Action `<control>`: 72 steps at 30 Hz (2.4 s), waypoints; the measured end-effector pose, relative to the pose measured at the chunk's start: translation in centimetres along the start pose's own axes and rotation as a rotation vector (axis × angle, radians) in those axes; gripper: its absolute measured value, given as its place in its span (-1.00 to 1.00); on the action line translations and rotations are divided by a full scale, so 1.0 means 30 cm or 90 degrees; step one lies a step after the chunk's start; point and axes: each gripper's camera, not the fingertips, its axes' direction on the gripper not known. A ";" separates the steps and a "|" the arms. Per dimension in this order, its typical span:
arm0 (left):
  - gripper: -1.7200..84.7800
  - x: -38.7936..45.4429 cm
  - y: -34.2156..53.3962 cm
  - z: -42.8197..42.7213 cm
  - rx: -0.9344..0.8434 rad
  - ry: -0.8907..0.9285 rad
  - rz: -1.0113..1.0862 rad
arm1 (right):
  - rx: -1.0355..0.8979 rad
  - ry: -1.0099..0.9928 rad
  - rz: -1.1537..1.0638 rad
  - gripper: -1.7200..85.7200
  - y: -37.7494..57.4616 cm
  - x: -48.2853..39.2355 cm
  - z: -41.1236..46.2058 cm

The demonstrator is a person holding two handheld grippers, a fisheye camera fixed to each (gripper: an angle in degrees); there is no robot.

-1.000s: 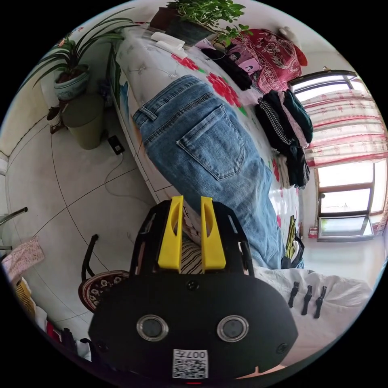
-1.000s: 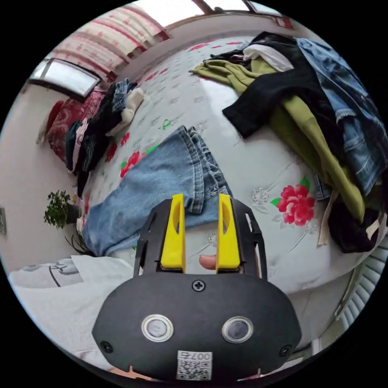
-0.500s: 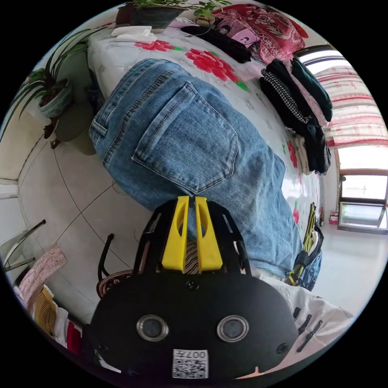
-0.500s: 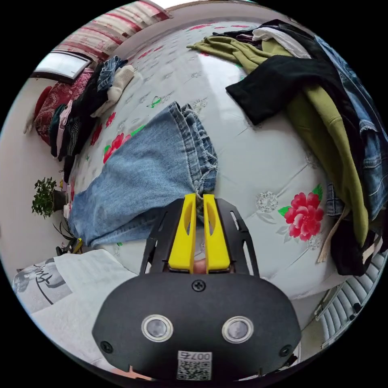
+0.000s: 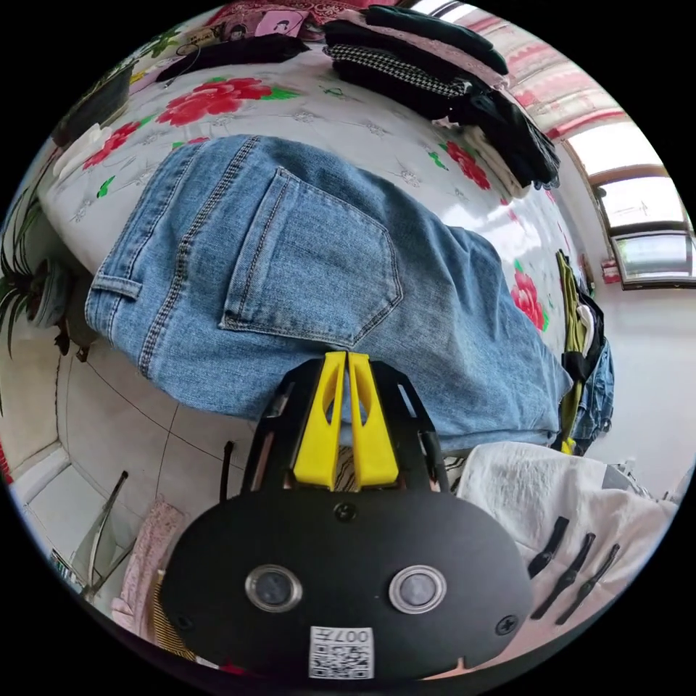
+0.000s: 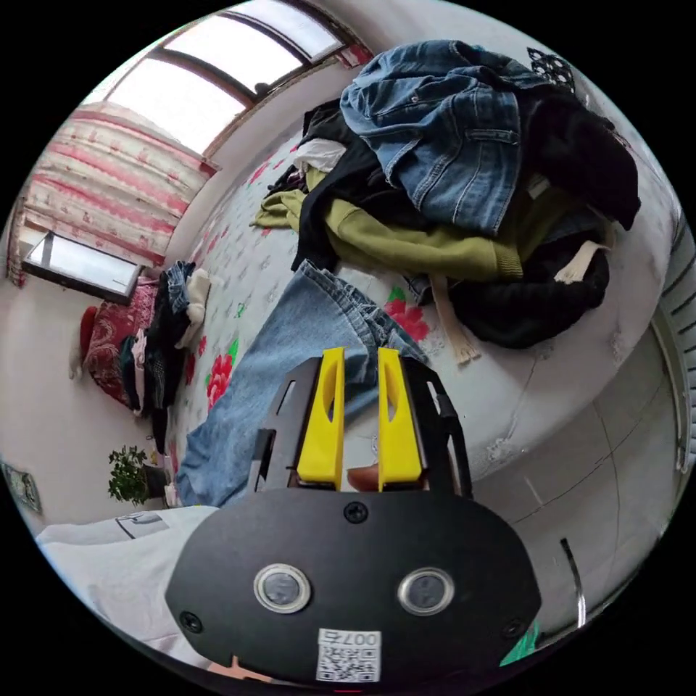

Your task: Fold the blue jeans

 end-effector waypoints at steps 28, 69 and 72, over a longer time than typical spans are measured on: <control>-0.98 -0.134 0.193 -0.052 0.034 0.098 -0.028 | -0.027 -0.047 0.059 -0.96 -0.044 0.155 0.222; -0.62 -0.796 0.301 -0.072 0.297 0.374 -0.365 | -0.315 -0.311 -0.820 -0.84 0.623 -0.916 0.656; -0.65 -0.824 0.264 -0.043 0.296 0.400 -0.394 | -0.556 -0.246 -0.846 -0.80 0.825 -0.906 0.909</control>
